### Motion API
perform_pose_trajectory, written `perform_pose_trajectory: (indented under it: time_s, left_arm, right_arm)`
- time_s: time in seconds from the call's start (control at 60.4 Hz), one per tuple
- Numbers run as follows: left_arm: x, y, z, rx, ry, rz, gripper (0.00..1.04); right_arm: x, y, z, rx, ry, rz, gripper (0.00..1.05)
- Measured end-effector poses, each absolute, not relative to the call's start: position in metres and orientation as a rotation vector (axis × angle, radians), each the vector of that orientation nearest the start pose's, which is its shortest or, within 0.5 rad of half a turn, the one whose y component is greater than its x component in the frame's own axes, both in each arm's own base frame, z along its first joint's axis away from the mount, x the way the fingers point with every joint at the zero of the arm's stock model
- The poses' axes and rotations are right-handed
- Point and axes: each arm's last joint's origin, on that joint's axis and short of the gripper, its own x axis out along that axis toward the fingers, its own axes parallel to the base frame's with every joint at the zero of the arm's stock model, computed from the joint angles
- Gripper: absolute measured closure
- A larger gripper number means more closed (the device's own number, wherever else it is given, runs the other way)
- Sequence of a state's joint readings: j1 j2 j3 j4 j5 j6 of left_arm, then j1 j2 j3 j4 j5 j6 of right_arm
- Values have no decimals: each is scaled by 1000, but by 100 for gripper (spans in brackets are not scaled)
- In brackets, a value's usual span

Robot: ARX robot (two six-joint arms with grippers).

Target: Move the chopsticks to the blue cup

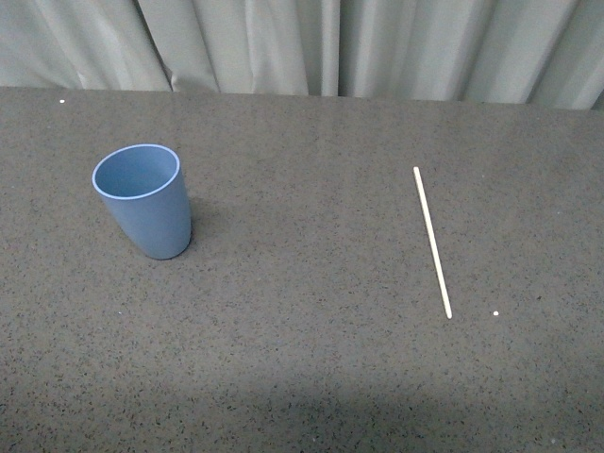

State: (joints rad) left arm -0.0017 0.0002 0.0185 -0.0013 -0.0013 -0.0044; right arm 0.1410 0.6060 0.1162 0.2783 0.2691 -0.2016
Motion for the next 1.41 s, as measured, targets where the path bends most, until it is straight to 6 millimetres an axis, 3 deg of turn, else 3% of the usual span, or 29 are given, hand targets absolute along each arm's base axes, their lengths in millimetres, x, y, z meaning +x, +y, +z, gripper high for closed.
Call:
perform_pose_trajectory:
  time_s: [0.149, 0.248, 0.447, 0.845, 1.06, 1.242, 1.408]
  left_arm:
    - [97, 0, 170, -4, -17, 0, 7]
    - [97, 0, 170, -4, -17, 0, 7]
    - [97, 0, 170, -4, -17, -1, 7]
    - [97, 0, 170, -4, -17, -1, 7]
    - [97, 0, 170, -4, -17, -1, 7]
    - [97, 0, 170, -4, -17, -1, 7]
    - [97, 0, 170, -4, -17, -1, 7]
  right_arm:
    - [192, 21, 169, -189, 418, 47, 9]
    - [236, 30, 149, -167, 647, 114, 9]
    - [295, 45, 117, -88, 897, 168, 9]
    - [391, 81, 84, -39, 1098, 166, 9]
    - [426, 97, 67, -33, 1172, 154, 9]
    - [441, 109, 50, -46, 1234, 153, 38]
    - [446, 114, 50, -55, 1239, 139, 65]
